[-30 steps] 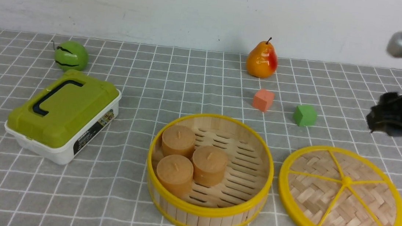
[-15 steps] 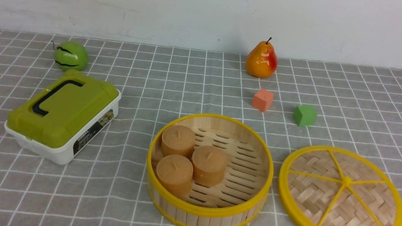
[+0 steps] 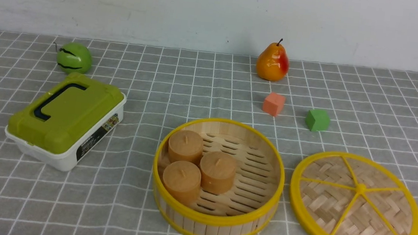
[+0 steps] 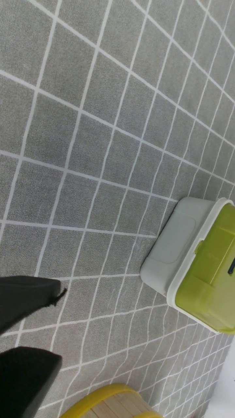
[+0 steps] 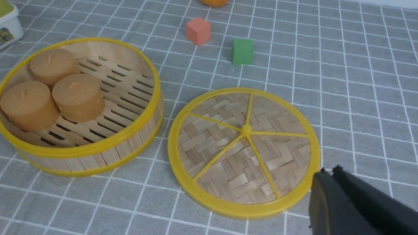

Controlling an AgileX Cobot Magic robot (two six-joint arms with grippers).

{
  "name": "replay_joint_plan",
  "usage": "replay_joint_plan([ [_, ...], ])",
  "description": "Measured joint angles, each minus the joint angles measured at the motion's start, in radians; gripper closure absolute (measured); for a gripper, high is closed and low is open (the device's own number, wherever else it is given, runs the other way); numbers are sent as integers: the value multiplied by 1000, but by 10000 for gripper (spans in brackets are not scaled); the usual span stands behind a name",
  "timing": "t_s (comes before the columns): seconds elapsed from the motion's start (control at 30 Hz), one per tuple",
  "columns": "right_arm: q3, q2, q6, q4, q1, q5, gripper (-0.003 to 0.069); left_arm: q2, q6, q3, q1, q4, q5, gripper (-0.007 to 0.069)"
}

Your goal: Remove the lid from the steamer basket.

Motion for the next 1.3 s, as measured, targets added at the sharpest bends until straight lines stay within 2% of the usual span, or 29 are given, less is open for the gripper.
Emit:
replay_joint_plan([
  [0.13, 4, -13, 0, -22, -1, 33, 671, 0, 0, 0, 0, 0, 0, 386],
  [0.23, 80, -53, 0, -7, -1, -71, 667, 0, 0, 0, 0, 0, 0, 386],
  [0.4, 410, -225, 11, -1, -18, -456, 664, 0, 0, 0, 0, 0, 0, 386],
  [0.43, 441, -243, 13, -1, -24, -488, 664, 0, 0, 0, 0, 0, 0, 386],
  [0.53, 701, -382, 93, -1, -96, -696, 663, 0, 0, 0, 0, 0, 0, 386],
  [0.6, 771, -440, 141, -1, -125, -713, 663, 0, 0, 0, 0, 0, 0, 386],
  [0.73, 798, -519, 190, -4, -144, -629, 657, 0, 0, 0, 0, 0, -1, 386],
  [0.93, 798, -523, 196, -27, -141, -538, 652, 0, 0, 0, 0, 0, 0, 386],
  [1.3, 788, -523, 196, -31, -141, -466, 640, 0, 0, 0, 0, 0, 0, 386],
])
